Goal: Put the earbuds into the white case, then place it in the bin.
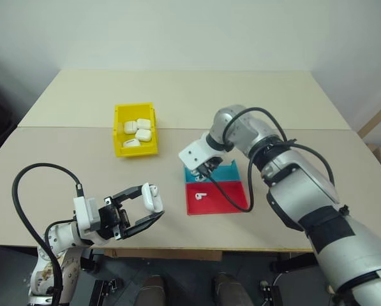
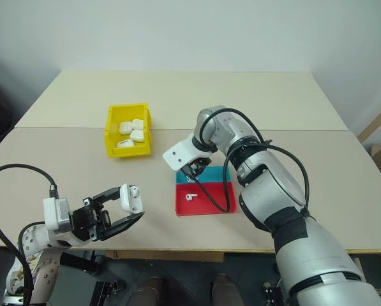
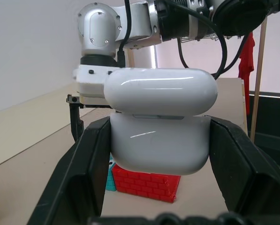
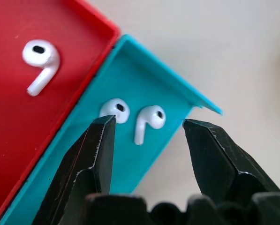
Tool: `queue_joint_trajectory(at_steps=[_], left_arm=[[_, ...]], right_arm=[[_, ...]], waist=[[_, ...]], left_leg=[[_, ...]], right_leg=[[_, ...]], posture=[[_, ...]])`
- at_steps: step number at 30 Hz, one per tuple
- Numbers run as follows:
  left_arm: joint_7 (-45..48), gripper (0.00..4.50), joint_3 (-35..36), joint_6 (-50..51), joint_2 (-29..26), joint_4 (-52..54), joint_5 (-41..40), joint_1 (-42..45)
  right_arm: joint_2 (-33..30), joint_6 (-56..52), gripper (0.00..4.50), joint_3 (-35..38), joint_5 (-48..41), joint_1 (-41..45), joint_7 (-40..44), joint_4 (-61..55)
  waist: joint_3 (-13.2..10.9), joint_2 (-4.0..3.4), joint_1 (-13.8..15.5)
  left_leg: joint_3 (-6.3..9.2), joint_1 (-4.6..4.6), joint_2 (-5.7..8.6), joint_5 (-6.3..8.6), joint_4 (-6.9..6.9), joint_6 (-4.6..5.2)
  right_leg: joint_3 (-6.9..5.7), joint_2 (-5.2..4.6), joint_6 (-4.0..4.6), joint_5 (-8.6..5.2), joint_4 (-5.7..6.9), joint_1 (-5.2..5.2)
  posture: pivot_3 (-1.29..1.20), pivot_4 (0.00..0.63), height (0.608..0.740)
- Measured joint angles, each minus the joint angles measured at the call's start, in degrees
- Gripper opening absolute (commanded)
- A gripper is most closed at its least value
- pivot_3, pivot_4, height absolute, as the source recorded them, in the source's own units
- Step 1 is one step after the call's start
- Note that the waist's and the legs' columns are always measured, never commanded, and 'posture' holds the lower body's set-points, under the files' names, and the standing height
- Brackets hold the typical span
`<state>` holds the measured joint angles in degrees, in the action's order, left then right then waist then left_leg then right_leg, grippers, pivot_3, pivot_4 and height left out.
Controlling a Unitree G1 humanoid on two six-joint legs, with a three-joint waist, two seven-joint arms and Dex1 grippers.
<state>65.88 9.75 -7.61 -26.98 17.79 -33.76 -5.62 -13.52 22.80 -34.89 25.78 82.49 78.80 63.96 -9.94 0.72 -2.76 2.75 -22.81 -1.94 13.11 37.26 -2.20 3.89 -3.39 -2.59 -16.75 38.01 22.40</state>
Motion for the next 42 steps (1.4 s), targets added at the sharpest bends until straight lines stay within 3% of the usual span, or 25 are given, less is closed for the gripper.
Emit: queue_joint_trajectory(at_steps=[14, 39, 42], left_arm=[[-0.11, 2.78, -0.57, -0.09, 0.00, -0.01, 0.52, 0.22], [-0.21, 2.78, -0.86, -2.39, 0.00, -0.75, 2.18, 0.19], [-0.22, 2.78, -0.87, -2.43, 0.01, -0.76, 2.20, 0.19]], right_arm=[[4.63, -10.42, 2.77, 1.02, 2.51, 1.33, -2.12, 2.97], [6.25, -12.17, 2.77, -0.01, 5.08, 0.36, -6.00, 5.39], [6.25, -12.07, 2.18, -0.09, 5.14, 0.34, -6.17, 5.40]], waist=[[0.00, 0.00, -0.01], [0.00, -0.01, -0.05], [0.00, -0.01, -0.04]], left_leg=[[0.00, 0.01, 0.00, -0.01, -0.03, -0.01], [0.00, 0.01, 0.00, -0.01, -0.04, -0.01], [0.00, 0.01, 0.00, -0.01, -0.04, -0.01]], right_leg=[[0.00, 0.01, 0.02, -0.01, 0.02, 0.02], [0.00, 0.02, 0.02, -0.01, 0.04, 0.03], [0.00, 0.02, 0.02, -0.01, 0.04, 0.03]], posture=[[0.00, 0.150, 0.740], [0.00, 0.150, 0.740], [0.00, 0.150, 0.740]])
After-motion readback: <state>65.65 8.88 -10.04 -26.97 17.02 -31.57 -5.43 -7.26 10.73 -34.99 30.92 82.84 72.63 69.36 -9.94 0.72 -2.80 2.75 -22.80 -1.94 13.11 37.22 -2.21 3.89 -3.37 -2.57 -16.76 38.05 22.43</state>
